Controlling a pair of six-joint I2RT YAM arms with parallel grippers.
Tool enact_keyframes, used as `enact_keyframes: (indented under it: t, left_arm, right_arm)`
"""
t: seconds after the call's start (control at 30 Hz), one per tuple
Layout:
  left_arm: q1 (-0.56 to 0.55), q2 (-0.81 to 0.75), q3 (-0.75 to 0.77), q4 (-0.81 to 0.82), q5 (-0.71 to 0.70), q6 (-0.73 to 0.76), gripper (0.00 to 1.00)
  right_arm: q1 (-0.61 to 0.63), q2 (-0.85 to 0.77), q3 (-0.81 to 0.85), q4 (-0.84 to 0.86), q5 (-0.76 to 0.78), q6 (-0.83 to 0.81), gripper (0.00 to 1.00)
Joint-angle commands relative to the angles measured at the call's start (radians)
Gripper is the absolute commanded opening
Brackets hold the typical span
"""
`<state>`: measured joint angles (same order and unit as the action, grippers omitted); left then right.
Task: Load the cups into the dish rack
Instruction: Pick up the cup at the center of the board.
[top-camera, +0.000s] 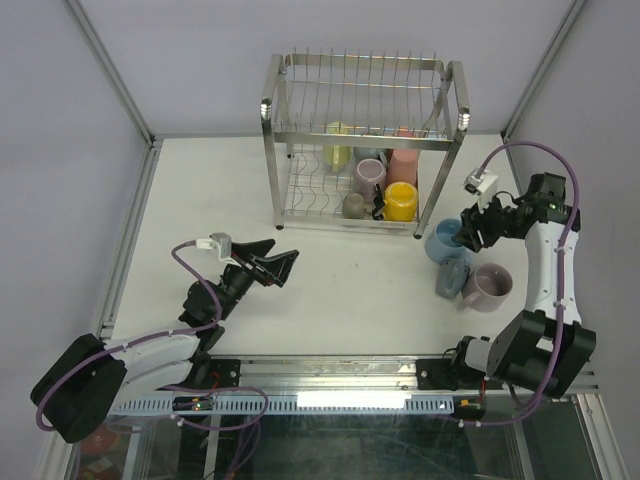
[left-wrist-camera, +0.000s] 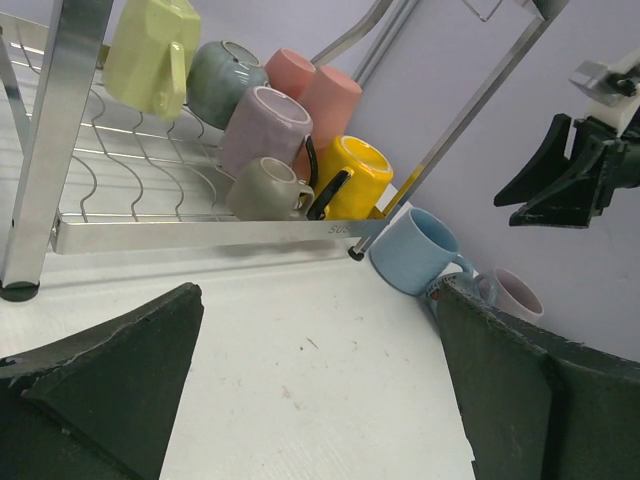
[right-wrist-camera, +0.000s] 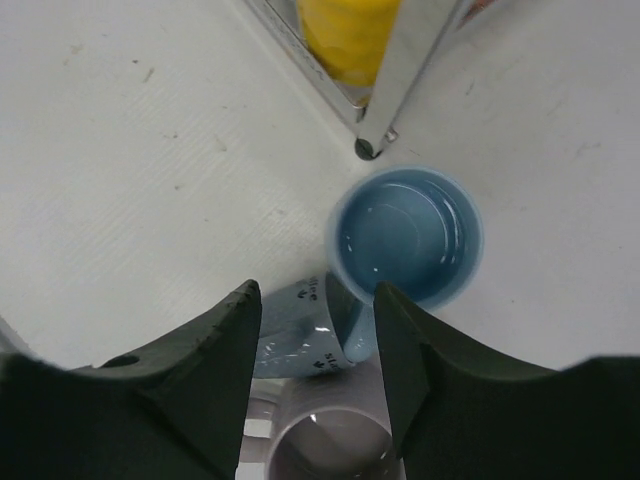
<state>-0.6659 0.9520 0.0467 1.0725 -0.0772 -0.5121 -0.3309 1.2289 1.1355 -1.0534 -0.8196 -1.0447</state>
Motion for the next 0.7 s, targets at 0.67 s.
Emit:
enact_keyframes:
  t: [0.67]
  left_arm:
    - [0.017, 0.069, 0.019, 0.106, -0.001, -0.043, 0.99]
  right_arm:
    - [0.01, 0.282, 0.027, 0.404, 0.267, 0.116, 0.54]
